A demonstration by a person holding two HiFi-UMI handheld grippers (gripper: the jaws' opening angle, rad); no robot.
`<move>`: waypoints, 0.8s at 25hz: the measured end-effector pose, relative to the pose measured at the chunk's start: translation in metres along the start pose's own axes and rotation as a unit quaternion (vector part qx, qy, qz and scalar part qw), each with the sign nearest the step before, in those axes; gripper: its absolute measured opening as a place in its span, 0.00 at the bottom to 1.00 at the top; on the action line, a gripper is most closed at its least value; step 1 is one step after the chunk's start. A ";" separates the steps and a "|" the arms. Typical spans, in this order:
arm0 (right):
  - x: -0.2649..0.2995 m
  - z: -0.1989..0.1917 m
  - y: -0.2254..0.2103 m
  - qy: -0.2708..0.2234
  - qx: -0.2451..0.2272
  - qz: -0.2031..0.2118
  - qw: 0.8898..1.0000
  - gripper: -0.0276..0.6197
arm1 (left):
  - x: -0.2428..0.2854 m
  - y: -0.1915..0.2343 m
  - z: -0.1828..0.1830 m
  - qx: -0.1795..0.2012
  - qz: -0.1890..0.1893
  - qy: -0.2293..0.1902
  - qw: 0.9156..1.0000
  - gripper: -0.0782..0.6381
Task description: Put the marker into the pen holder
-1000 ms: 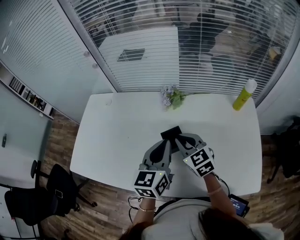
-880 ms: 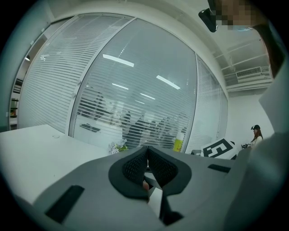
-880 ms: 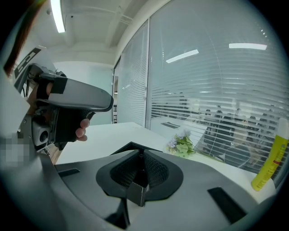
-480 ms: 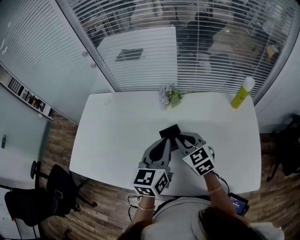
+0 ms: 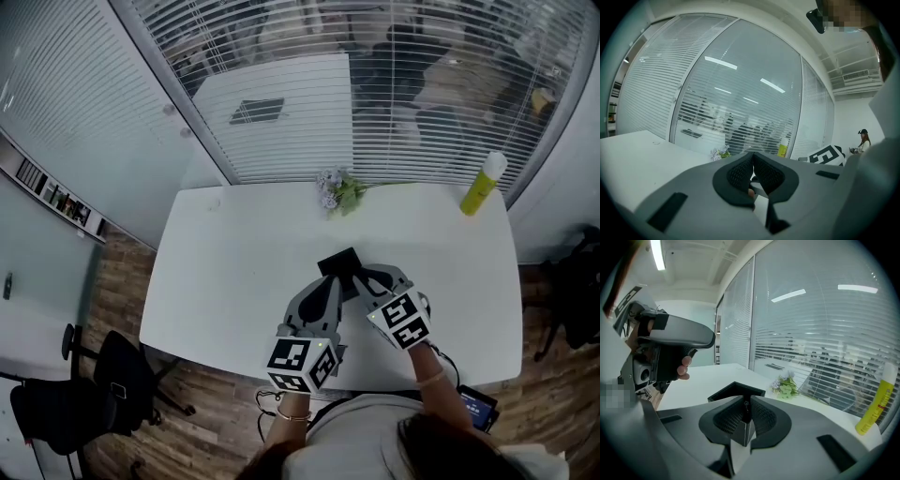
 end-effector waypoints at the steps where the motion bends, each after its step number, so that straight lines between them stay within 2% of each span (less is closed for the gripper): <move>1: 0.000 0.000 0.000 -0.001 0.000 -0.001 1.000 0.15 | 0.000 0.000 0.000 0.000 0.001 0.000 1.000 0.14; 10: -0.005 0.003 0.000 -0.010 0.002 -0.006 1.000 0.18 | -0.002 0.000 0.000 0.000 0.002 0.000 1.000 0.14; 20: -0.027 0.017 0.003 -0.059 0.002 -0.029 0.998 0.17 | -0.014 0.002 0.001 -0.002 0.017 0.003 1.000 0.14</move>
Point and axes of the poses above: the fingertips, and each gripper's own axes: x forward along the fingers, y to its left, z out of its top, the point moved 9 cm from there along -x, backward along the fingers, and after that the axes turned 3 degrees about -y, right-handed, at the moved point
